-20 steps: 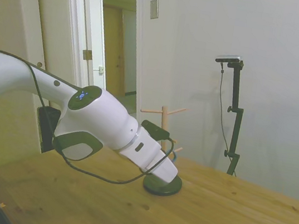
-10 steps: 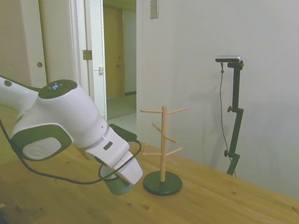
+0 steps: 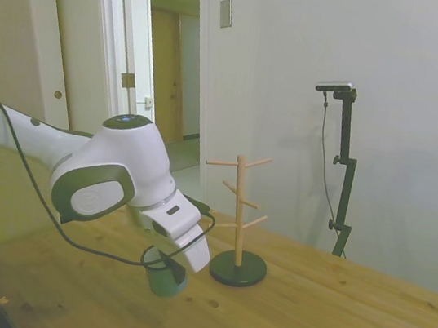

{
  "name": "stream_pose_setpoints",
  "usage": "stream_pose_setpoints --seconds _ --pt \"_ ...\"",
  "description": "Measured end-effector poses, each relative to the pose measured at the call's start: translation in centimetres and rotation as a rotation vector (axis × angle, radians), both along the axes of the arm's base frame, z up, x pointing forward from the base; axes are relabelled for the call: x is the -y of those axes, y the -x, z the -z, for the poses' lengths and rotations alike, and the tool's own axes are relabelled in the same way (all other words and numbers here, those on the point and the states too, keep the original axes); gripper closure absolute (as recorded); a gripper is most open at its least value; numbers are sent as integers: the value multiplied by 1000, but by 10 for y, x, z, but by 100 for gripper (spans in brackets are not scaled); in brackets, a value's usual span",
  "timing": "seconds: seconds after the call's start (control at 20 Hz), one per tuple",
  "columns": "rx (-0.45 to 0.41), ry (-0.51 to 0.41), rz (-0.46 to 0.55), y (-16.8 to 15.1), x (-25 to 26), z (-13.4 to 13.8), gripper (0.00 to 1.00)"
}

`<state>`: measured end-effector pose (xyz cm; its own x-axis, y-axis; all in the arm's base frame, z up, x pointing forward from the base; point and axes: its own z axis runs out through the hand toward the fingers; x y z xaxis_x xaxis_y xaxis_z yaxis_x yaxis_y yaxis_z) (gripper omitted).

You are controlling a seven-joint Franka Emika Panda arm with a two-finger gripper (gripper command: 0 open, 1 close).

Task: Unload the mug

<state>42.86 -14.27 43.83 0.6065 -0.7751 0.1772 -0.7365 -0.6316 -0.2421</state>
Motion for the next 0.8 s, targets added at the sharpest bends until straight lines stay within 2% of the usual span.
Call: stream_pose_setpoints --seconds 0.25,0.5,0.8 --pt "-59 15 -44 -36 -23 9 100" --pt "-114 15 -100 -45 -49 32 100" --pt "-185 30 -111 -54 -64 64 100"
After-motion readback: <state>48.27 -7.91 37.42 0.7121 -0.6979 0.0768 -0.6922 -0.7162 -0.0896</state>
